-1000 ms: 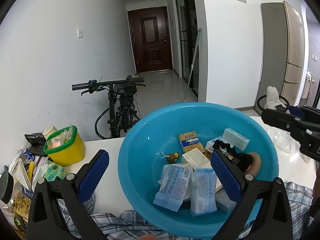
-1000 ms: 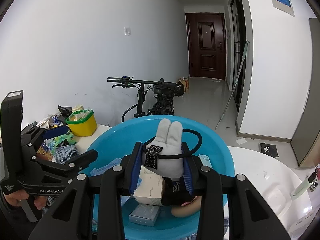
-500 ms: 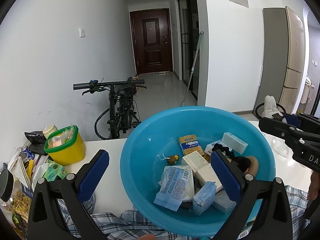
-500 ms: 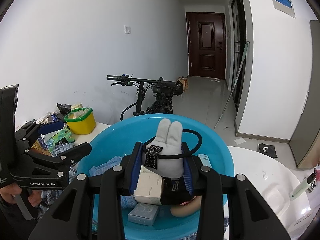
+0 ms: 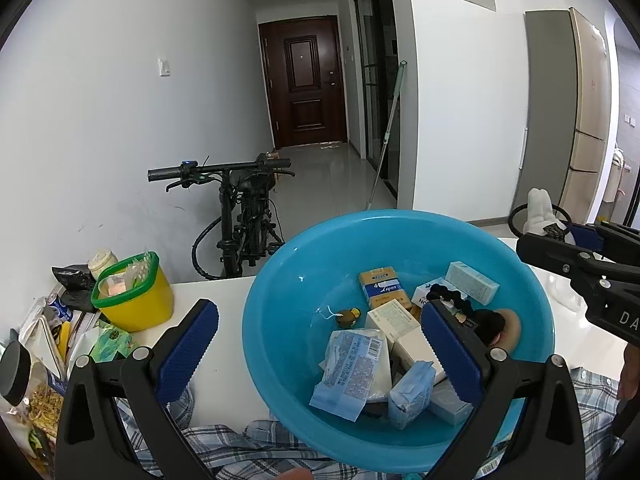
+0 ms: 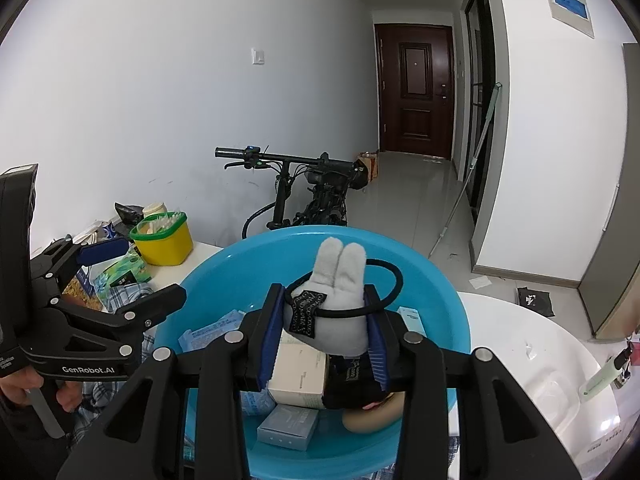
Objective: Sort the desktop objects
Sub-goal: 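Lower and release the white bunny into the basin with the right tool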
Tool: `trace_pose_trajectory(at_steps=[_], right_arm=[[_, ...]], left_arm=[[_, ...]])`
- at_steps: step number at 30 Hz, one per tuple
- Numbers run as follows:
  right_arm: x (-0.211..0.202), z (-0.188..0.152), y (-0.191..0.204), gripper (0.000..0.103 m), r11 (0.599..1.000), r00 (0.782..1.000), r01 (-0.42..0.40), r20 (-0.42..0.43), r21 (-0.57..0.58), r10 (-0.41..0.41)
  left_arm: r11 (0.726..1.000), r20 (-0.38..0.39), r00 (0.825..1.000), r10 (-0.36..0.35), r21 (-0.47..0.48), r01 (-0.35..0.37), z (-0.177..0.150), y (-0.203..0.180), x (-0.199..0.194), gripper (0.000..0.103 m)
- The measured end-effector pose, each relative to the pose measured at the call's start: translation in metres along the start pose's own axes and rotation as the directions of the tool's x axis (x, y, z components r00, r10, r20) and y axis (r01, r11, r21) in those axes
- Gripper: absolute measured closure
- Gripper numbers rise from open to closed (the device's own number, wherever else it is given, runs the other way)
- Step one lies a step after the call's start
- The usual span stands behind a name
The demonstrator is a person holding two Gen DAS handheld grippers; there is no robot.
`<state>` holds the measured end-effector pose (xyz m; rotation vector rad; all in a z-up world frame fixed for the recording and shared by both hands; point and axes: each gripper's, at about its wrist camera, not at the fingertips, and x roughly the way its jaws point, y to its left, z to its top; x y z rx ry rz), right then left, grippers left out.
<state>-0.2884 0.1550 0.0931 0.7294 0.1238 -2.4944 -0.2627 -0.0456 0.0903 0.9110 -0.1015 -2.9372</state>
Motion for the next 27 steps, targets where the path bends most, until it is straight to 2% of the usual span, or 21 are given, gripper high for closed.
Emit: trace_pose_trajectory(at_steps=[2, 4, 5, 6, 15, 21, 27], right_arm=[[-0.002, 0.001, 0.001, 0.064, 1.000, 1.000, 0.008, 0.001, 0.002, -0.008], [-0.003, 0.002, 0.001, 0.040, 1.000, 1.000, -0.001, 0.003, 0.012, 0.001], [-0.005, 0.002, 0.001, 0.013, 1.000, 1.000, 0.002, 0.010, 0.013, -0.002], [-0.007, 0.002, 0.002, 0.000, 1.000, 1.000, 0.011, 0.025, 0.011, -0.011], [-0.003, 0.004, 0.006, 0.000, 0.999, 0.999, 0.044, 0.000, -0.007, -0.044], [-0.002, 0.003, 0.012, 0.000, 0.999, 0.999, 0.032, -0.018, -0.031, -0.032], [-0.016, 0.008, 0.027, 0.000, 0.998, 1.000, 0.014, 0.016, -0.057, -0.013]], left_arm=[[1.000, 0.001, 1.000, 0.006, 0.003, -0.006, 0.000, 0.000, 0.000, 0.000], [1.000, 0.004, 1.000, 0.021, 0.009, -0.022, 0.000, 0.000, 0.000, 0.000], [1.000, 0.004, 1.000, 0.023, 0.011, -0.023, -0.001, 0.000, 0.000, 0.000], [1.000, 0.004, 1.000, 0.020, 0.010, -0.020, -0.001, 0.000, 0.000, 0.000], [1.000, 0.009, 1.000, 0.011, 0.007, -0.011, 0.000, -0.001, -0.003, 0.000], [1.000, 0.014, 1.000, -0.004, 0.002, 0.004, 0.002, 0.001, -0.007, 0.000], [1.000, 0.069, 0.997, -0.020, -0.010, 0.020, 0.009, -0.001, -0.027, 0.000]])
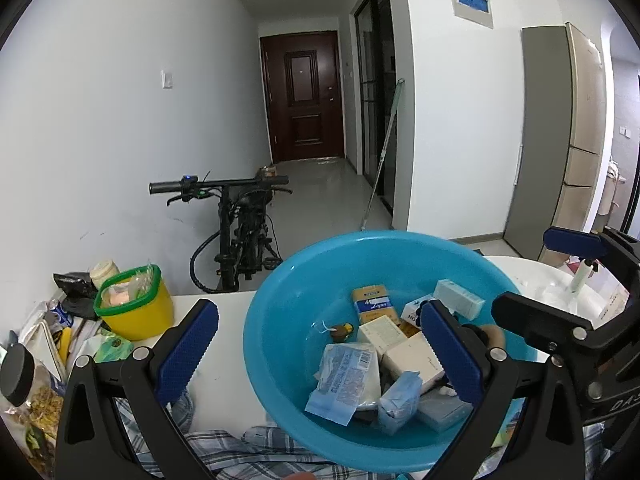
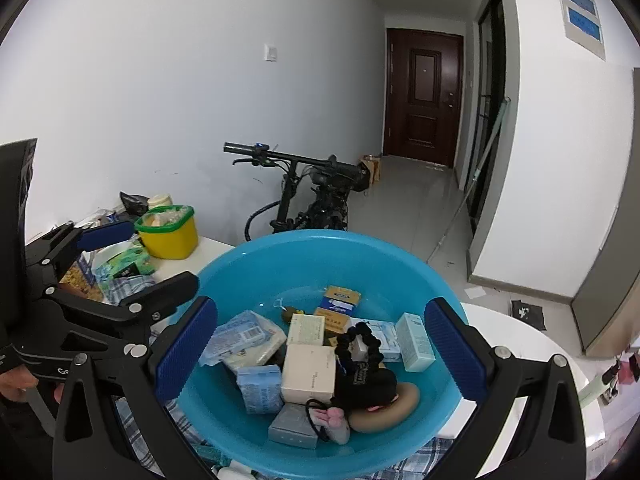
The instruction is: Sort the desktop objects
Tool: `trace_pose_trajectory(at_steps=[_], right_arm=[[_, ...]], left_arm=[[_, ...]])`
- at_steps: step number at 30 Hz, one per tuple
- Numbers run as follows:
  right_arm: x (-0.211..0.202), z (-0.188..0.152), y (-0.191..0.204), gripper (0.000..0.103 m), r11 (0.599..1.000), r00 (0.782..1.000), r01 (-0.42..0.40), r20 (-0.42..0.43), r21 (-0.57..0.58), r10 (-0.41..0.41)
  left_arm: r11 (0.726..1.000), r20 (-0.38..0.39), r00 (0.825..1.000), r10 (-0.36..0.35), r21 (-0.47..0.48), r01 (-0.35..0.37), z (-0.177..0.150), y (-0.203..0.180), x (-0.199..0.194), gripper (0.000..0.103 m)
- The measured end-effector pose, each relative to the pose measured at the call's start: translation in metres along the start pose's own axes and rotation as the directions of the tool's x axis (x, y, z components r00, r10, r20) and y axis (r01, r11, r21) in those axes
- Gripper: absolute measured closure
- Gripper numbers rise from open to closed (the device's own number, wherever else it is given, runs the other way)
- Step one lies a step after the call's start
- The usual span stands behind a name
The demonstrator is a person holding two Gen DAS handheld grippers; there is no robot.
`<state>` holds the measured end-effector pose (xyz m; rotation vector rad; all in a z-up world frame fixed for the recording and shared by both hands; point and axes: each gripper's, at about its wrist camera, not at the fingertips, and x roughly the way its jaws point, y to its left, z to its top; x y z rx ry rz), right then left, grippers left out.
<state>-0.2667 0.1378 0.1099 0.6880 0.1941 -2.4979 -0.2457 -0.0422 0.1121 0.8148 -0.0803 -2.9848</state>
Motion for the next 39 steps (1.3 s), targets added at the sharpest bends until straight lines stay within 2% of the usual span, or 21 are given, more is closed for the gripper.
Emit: trace_pose_trajectory(at_steps=[5, 8, 10, 13, 16, 19, 21, 22, 25, 30, 39], right_arm=[[-0.048, -0.006, 0.006, 0.000, 0.999, 0.999, -0.022, 0.034, 0.031, 0.020], [-0.094, -0.015, 0.010, 0.000, 0.996, 0.993, -0.075, 0.099, 0.040, 0.071], [-0.117, -0.025, 0.011, 0.000, 0.995, 0.991, -0.077, 0.114, 0.056, 0.070], [-0.137, -0.052, 0.012, 0.000, 0.997, 0.996, -0.022, 0.090, 0.074, 0.015], [-0.136, -0.086, 0.011, 0.000, 0.994, 0.996, 0.080, 0.018, 0.075, -0.082], [-0.128, -0.124, 0.008, 0.000, 0.983, 0.984, 0.172, -0.053, 0.070, -0.168], [-0.130, -0.145, 0.011, 0.000, 0.965, 0.966, 0.257, -0.051, 0.054, -0.255], [-0.131, -0.154, 0.014, 0.000, 0.962, 0.963, 0.268, -0.053, 0.042, -0.266], [-0.133, -0.177, 0.014, 0.000, 0.972, 0.974, 0.220, -0.069, 0.078, -0.214], [-0.129, -0.198, 0.009, 0.000, 0.979, 0.988, 0.138, -0.087, 0.151, -0.125], [-0.125, -0.214, 0.005, 0.000, 0.969, 0.989, 0.133, -0.093, 0.210, -0.115]], left_arm=[[1.000, 0.033, 0.999, -0.028, -0.006, 0.028, 0.005, 0.004, -0.015, 0.000], [0.999, 0.028, 0.999, -0.037, -0.006, 0.037, 0.006, 0.006, -0.018, 0.000], [0.999, 0.031, 0.999, -0.042, -0.014, 0.043, 0.007, 0.006, -0.021, 0.000], [0.998, 0.033, 0.998, -0.052, -0.016, 0.053, 0.007, 0.007, -0.024, 0.000], [0.998, 0.042, 0.998, -0.054, -0.014, 0.054, 0.008, 0.005, -0.028, 0.000], [0.999, 0.042, 0.998, -0.049, -0.006, 0.050, 0.008, 0.004, -0.029, 0.000], [0.999, 0.043, 0.998, -0.045, -0.005, 0.045, 0.007, 0.002, -0.028, 0.000], [0.999, 0.042, 0.998, -0.041, -0.013, 0.042, 0.007, 0.002, -0.027, 0.000], [0.999, 0.013, 0.999, -0.037, -0.030, 0.037, 0.004, -0.003, -0.017, 0.000], [0.999, 0.003, 1.000, -0.010, 0.031, 0.010, -0.003, -0.026, -0.011, 0.000], [0.995, 0.014, 1.000, -0.021, 0.102, 0.019, -0.012, -0.058, -0.012, 0.000]])
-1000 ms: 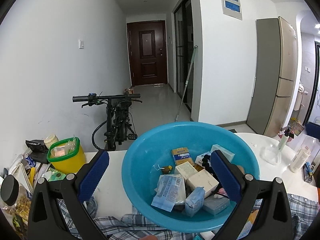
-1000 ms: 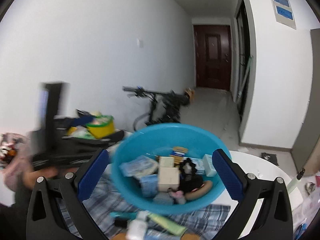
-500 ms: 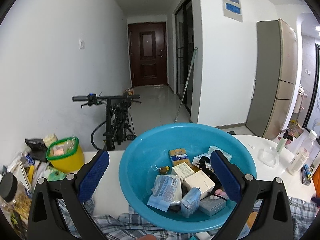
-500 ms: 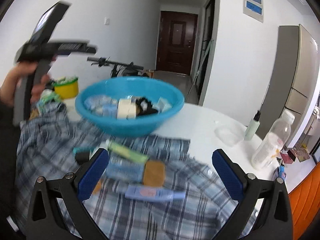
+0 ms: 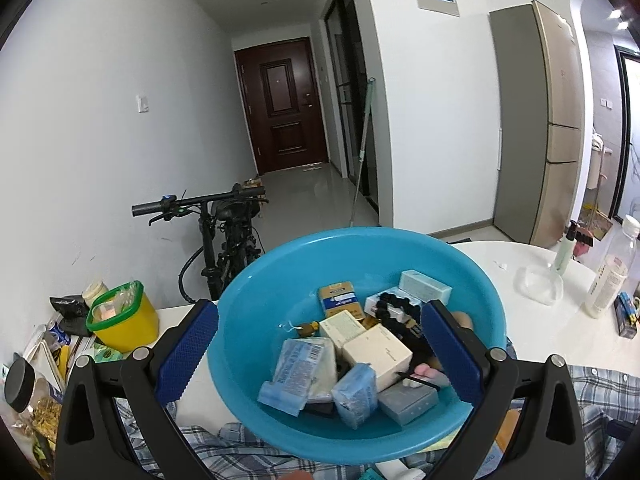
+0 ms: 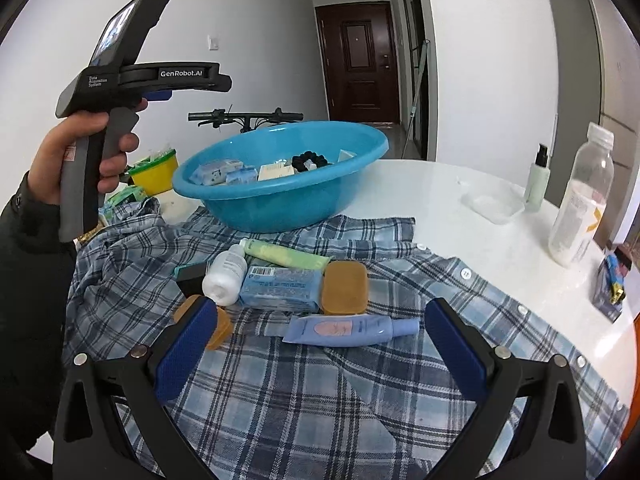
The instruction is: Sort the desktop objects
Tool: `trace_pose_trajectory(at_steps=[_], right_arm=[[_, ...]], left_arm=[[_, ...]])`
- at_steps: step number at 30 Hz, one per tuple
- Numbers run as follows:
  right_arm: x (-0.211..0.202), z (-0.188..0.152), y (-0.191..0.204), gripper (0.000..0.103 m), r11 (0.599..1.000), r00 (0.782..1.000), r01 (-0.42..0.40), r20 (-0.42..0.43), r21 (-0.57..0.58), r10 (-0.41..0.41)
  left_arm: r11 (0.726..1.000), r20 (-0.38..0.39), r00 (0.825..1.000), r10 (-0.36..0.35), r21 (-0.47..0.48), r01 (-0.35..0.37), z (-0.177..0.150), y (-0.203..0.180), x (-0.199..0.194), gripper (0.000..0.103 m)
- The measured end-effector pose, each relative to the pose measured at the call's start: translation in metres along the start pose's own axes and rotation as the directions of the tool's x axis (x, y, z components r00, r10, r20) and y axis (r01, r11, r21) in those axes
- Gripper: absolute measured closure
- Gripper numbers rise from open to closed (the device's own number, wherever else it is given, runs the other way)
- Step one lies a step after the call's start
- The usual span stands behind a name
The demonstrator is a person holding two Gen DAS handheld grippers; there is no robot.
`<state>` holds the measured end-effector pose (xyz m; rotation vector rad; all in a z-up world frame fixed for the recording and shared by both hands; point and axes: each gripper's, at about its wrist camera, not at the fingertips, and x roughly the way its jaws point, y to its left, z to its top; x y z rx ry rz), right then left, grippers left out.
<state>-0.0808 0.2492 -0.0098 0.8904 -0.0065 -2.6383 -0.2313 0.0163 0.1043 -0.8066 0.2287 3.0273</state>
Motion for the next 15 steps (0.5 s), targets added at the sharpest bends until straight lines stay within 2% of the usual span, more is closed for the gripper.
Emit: trace_pose_trajectory(at_steps=[7, 11, 15], right_arm=[[0.007, -0.007, -0.010, 0.000, 0.999, 1.000, -0.024, -0.015, 0.024, 0.024], [0.005, -0.009, -0.011, 0.000, 0.999, 0.999, -0.045, -0.008, 0.020, 0.045], [0.009, -0.014, -0.011, 0.000, 0.998, 0.997, -0.069, -0.026, 0.002, 0.069]], left_arm=[[0.997, 0.001, 0.997, -0.074, -0.032, 0.074, -0.002, -0.016, -0.004, 0.000], [0.999, 0.016, 0.999, -0.050, 0.005, 0.050, -0.003, -0.028, -0.015, 0.000], [0.999, 0.021, 0.999, -0.037, 0.000, 0.037, -0.015, -0.027, -0.036, 0.000]])
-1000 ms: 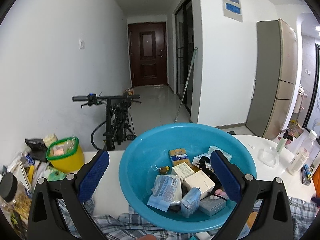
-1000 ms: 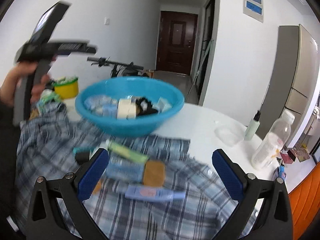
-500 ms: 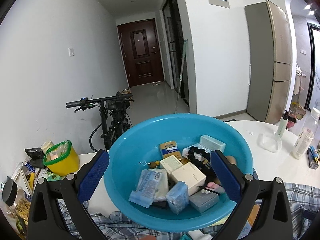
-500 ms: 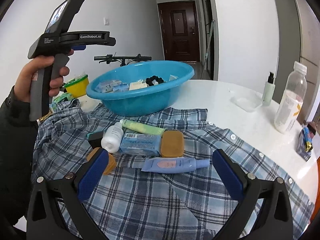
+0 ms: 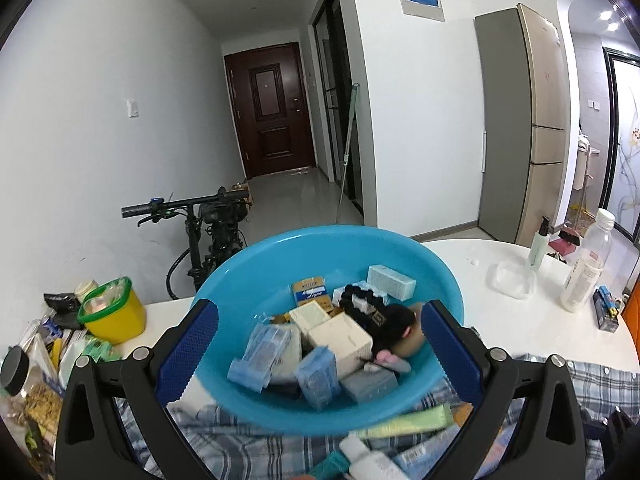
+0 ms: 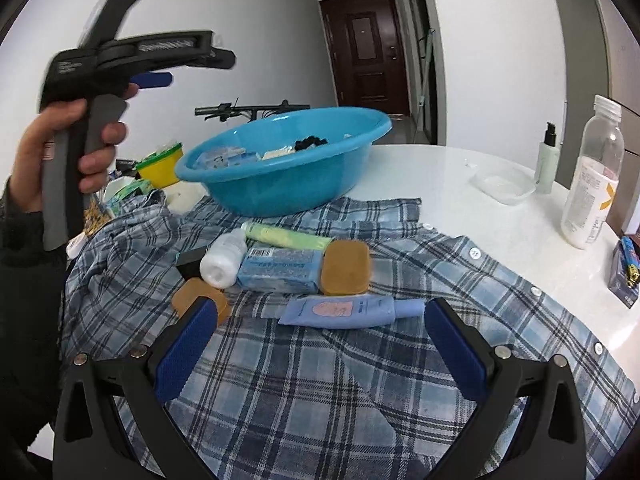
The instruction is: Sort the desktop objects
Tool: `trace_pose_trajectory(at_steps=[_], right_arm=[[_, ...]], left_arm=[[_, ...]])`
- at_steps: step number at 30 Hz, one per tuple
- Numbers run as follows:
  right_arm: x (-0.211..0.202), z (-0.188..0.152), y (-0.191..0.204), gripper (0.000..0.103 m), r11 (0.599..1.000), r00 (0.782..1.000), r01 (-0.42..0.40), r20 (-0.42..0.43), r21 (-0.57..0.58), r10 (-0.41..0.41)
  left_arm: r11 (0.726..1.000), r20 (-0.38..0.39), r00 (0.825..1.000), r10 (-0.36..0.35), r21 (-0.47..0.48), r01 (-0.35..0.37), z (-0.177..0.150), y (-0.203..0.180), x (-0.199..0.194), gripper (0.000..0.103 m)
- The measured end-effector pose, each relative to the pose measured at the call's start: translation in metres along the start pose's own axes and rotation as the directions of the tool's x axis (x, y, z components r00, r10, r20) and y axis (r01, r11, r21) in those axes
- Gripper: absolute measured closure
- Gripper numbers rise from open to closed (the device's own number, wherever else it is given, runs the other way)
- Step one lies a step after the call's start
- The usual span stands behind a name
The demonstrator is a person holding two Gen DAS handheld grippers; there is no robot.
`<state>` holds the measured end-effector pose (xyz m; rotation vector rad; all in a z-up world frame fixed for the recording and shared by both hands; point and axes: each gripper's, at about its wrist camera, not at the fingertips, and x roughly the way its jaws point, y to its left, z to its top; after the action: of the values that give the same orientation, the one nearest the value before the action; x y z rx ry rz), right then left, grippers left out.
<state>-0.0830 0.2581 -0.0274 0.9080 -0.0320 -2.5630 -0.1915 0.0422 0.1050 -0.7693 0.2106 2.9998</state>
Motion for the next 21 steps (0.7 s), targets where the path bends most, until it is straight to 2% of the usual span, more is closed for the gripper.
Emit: trace_pose_trajectory(at_steps=[8, 11, 14, 16, 21], right_arm=[[-0.008, -0.005, -0.002, 0.000, 1.000, 1.000, -0.003, 0.006, 0.015, 0.003], [-0.013, -0.003, 0.002, 0.000, 1.000, 1.000, -0.008, 0.021, 0.007, 0.008], [-0.017, -0.004, 0.009, 0.000, 1.000, 0.999, -0.015, 0.032, -0.011, 0.016], [-0.019, -0.005, 0.013, 0.000, 1.000, 0.999, -0.019, 0.032, -0.023, 0.020], [-0.018, -0.008, 0.021, 0.000, 1.000, 1.000, -0.007, 0.020, -0.024, 0.007]], left_arm=[[0.999, -0.027, 0.999, 0.035, 0.023, -0.035, -0.053, 0.015, -0.065, 0.000], [1.000, -0.051, 0.998, 0.024, 0.010, -0.023, -0.077, 0.022, -0.084, 0.000], [1.000, -0.072, 0.997, -0.017, 0.003, 0.018, -0.097, 0.024, -0.096, 0.000], [1.000, -0.065, 0.998, -0.009, -0.003, 0.009, -0.108, 0.023, -0.102, 0.000], [0.999, -0.104, 0.994, 0.011, -0.033, -0.014, -0.139, 0.023, -0.098, 0.000]])
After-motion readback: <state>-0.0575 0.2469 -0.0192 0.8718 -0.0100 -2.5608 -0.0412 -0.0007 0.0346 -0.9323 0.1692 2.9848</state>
